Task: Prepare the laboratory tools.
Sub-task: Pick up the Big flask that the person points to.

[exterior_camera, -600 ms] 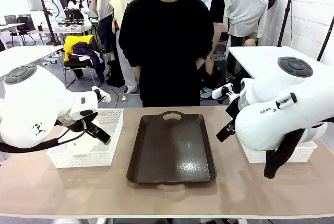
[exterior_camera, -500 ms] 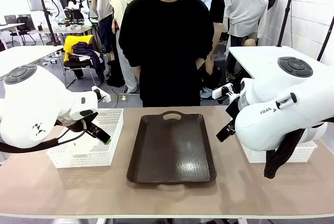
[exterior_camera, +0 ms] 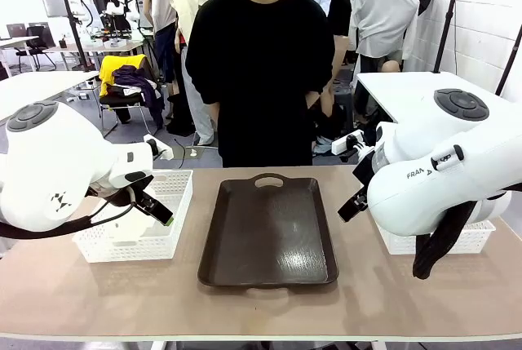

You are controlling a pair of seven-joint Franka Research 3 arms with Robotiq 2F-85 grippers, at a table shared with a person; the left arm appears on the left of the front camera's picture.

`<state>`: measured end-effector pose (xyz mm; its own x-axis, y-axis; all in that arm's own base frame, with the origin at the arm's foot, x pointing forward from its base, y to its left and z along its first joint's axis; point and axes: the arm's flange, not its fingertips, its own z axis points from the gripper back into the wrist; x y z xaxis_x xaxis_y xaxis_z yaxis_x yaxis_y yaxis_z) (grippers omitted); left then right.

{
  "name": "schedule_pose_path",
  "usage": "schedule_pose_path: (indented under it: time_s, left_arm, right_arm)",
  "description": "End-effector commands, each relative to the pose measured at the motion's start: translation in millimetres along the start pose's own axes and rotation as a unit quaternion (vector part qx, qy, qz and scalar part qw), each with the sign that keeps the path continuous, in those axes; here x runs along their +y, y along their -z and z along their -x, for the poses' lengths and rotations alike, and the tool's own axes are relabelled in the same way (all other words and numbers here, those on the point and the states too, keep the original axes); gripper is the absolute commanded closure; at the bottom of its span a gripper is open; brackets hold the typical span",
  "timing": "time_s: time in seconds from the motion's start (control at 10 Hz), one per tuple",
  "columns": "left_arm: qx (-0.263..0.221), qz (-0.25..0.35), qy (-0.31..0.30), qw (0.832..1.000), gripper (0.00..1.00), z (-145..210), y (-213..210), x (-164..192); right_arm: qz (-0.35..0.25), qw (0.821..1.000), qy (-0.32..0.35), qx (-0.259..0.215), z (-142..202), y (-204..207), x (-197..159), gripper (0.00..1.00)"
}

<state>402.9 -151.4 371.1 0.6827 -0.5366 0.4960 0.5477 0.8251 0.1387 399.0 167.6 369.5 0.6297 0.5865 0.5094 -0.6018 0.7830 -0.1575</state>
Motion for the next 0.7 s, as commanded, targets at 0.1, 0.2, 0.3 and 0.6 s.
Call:
schedule_pose_path:
  time_s: [0.1,0.2,0.3,0.6]
  left_arm:
    - [0.000,0.000,-0.001,1.000,0.00,0.1,-0.1,0.5]
    - [0.000,0.000,-0.001,1.000,0.00,0.1,-0.1,0.5]
    - [0.000,0.000,-0.001,1.000,0.00,0.1,-0.1,0.5]
    - [0.000,0.000,-0.001,1.000,0.00,0.1,-0.1,0.5]
  right_arm:
    - [0.000,1.000,0.000,0.000,0.0,0.0,0.0,0.00]
    - [0.000,1.000,0.000,0.000,0.0,0.0,0.0,0.00]
    - [0.000,1.000,0.000,0.000,0.0,0.0,0.0,0.00]
    - [0.000,1.000,0.000,0.000,0.0,0.0,0.0,0.00]
